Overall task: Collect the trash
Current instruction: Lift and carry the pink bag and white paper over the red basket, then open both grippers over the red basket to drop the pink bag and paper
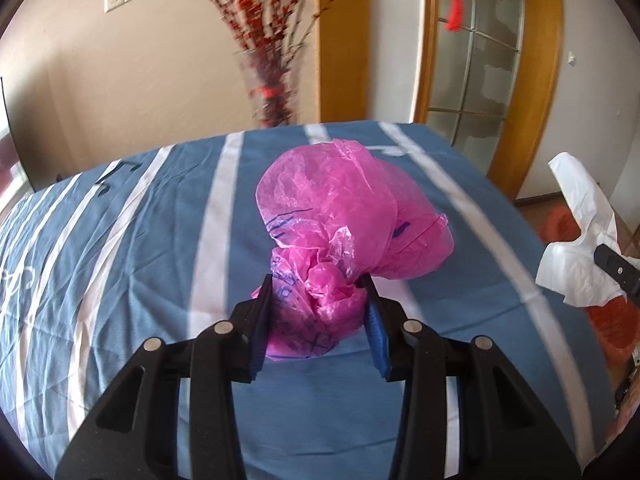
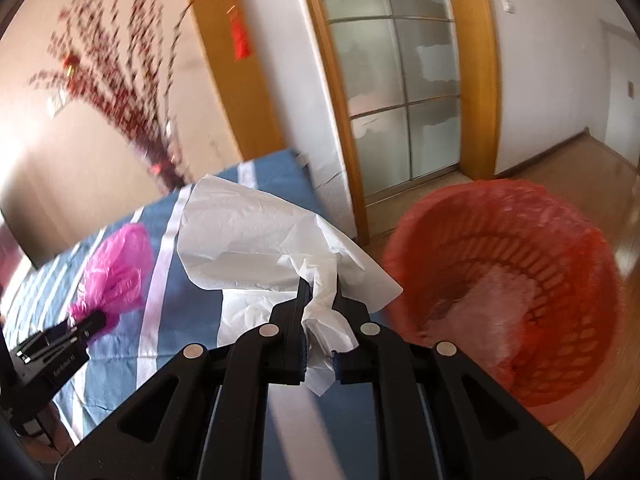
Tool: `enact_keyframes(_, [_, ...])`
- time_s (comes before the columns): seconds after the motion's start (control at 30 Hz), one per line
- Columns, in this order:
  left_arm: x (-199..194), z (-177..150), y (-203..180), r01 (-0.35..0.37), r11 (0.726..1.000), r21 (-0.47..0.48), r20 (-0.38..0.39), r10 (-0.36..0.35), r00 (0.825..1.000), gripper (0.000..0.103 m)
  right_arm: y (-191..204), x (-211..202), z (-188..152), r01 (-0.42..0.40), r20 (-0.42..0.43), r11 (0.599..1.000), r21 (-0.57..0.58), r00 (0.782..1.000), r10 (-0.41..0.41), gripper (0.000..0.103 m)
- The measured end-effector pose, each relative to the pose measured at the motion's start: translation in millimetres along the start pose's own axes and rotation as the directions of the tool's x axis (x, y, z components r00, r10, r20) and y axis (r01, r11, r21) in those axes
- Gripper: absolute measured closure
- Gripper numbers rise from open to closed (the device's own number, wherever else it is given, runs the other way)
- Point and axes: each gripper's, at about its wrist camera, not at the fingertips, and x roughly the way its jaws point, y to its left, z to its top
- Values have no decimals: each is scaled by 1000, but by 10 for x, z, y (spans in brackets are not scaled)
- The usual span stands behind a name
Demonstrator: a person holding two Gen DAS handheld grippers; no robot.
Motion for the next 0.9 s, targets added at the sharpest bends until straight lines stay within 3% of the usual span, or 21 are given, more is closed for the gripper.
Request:
enact_keyframes(0.53, [-386, 119, -1121, 153, 983, 104, 33, -157, 987, 62, -989, -548, 128, 63, 96, 985, 160, 992, -79, 93])
enact_keyframes(0.9, [-423, 92, -1817, 278, 946, 167, -14, -280, 960, 61, -1521, -606, 67, 114, 90, 962, 246, 986, -140, 93])
